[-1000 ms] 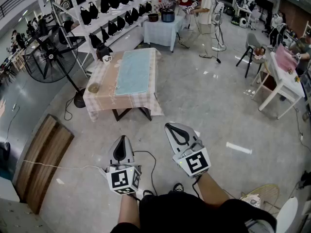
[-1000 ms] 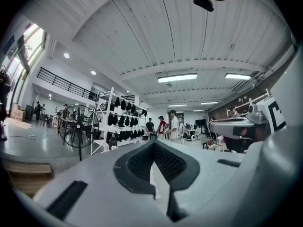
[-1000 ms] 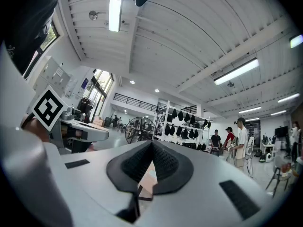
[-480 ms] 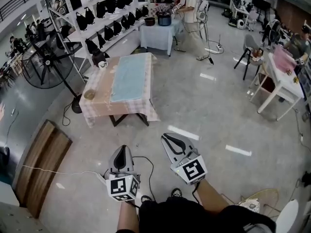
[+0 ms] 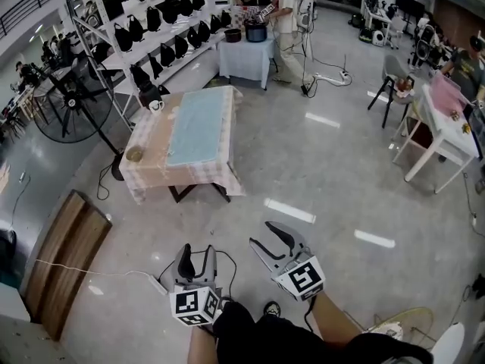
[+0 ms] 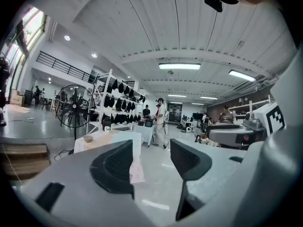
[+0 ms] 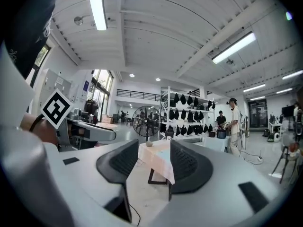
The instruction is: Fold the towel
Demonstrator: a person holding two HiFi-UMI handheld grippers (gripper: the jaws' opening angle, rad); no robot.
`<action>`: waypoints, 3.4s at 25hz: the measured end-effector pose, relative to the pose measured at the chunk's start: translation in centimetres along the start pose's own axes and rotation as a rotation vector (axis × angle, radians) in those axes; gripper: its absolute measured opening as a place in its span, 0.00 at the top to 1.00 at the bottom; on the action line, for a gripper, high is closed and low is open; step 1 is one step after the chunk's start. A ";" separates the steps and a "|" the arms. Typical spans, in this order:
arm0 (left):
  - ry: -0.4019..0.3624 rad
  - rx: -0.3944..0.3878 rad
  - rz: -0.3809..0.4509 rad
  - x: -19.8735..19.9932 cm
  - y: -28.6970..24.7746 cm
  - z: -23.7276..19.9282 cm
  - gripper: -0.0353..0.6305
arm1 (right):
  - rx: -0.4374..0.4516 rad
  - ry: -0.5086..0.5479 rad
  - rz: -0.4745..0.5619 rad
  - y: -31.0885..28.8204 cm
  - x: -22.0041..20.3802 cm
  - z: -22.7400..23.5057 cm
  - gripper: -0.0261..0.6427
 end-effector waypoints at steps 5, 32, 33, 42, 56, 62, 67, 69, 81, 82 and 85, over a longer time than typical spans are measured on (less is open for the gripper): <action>-0.001 0.003 -0.036 -1.2 -2.6 -1.2 0.60 | -0.010 -0.044 -0.007 -2.3 -1.8 1.6 0.67; 0.044 -0.018 0.013 6.7 -27.8 -28.7 0.60 | 0.000 -0.008 -0.063 -38.2 1.6 11.2 0.65; 0.048 -0.012 0.008 6.6 -28.6 -29.6 0.61 | 0.004 -0.010 -0.067 -39.5 1.3 11.6 0.65; 0.021 -0.010 -0.018 8.7 -41.1 -36.1 0.60 | 0.040 -0.005 -0.075 -52.3 -0.2 17.8 0.65; 0.070 0.007 -0.263 4.6 -56.9 -41.9 0.61 | 0.074 -0.133 -0.286 -63.8 -8.3 27.6 0.65; 0.095 -0.013 -0.433 -1.6 -58.8 -46.0 0.61 | 0.053 -0.189 -0.434 -65.4 -15.0 27.5 0.65; 0.105 -0.060 -0.567 -6.4 -58.6 -48.2 0.61 | 0.011 -0.240 -0.527 -65.1 -18.6 26.4 0.65; 0.092 -0.090 -0.613 -8.1 -58.2 -48.3 0.61 | -0.001 -0.252 -0.579 -64.8 -20.2 25.4 0.65; -0.018 -0.276 -0.811 -15.8 -57.8 -49.4 0.60 | -0.100 -0.290 -0.795 -63.2 -28.1 20.7 0.65; -0.041 -0.297 -0.830 -16.3 -57.7 -49.4 0.61 | -0.110 -0.296 -0.806 -63.0 -28.6 20.6 0.65; -0.079 -0.355 -0.882 -17.6 -57.2 -49.2 0.61 | -0.140 -0.321 -0.831 -62.5 -29.6 20.2 0.65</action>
Point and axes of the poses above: the fingertips, and each gripper's own axes: y backward along the fingers, z to its right, x out of its top, the point moved 3 cm from there along y, backward along the fingers, and after that the axes turned 3 degrees about -x, right-handed, at the moved point
